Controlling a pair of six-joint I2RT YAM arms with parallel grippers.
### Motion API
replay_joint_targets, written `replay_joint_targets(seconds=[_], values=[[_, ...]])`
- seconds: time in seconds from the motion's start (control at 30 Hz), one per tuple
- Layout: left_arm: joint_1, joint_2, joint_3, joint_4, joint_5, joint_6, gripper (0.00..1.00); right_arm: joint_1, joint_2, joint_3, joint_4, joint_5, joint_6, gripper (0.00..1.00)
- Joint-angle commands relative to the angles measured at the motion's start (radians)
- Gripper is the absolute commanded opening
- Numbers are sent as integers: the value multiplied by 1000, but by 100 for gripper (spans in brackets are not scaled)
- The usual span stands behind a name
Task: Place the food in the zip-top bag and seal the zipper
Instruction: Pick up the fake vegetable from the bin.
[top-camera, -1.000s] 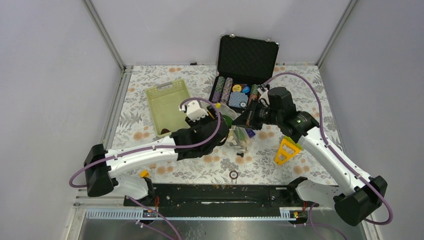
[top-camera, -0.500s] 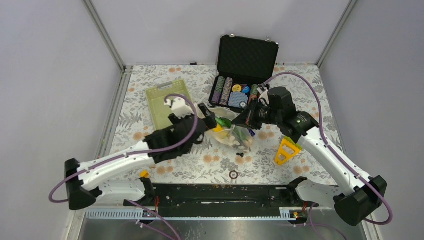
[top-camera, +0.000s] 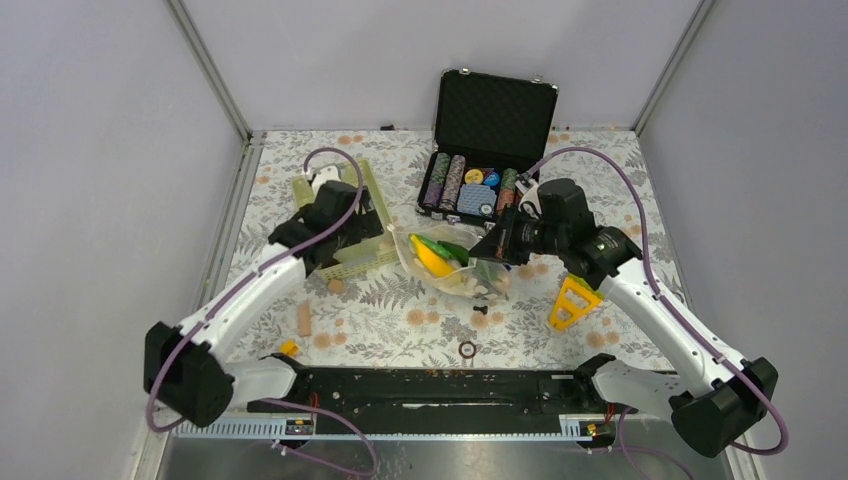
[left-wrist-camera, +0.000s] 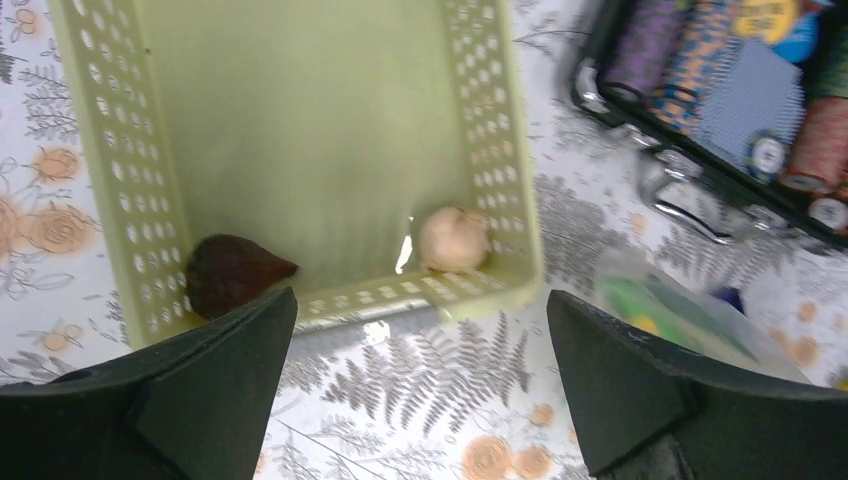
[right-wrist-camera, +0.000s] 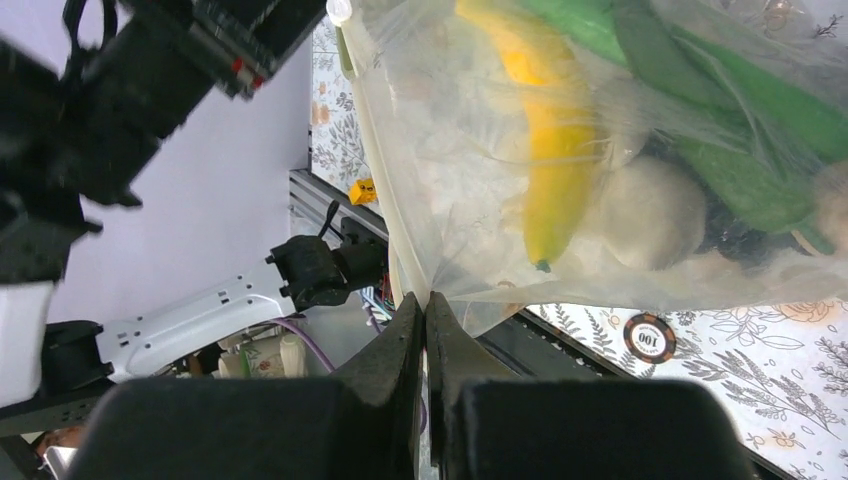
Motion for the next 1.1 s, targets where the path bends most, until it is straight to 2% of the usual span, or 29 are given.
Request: replay_joint_targets(seconds=[0.0, 0.13, 0.27, 0.57, 0.77, 0.93, 1.07], values=[[145, 99, 71, 64, 178, 124, 99, -8, -37, 19, -22, 23, -53, 0], [242, 221, 112, 67, 317, 165, 99, -9, -48, 23, -46, 42, -68, 0], [318, 321, 119, 93, 456, 183, 93, -9, -62, 21, -47, 67, -69, 0], [324, 488, 138, 136, 620, 269, 79, -9, -54, 27, -61, 62, -73, 0], [324, 548, 168, 126, 641, 304, 77, -9, -54, 29, -63, 67, -70, 0], [322, 581, 177, 125, 740, 350, 77, -10, -51, 29, -66, 69, -68, 0], [322, 608, 179, 124, 728, 359, 76, -9, -53, 27, -68, 69, -67, 0]])
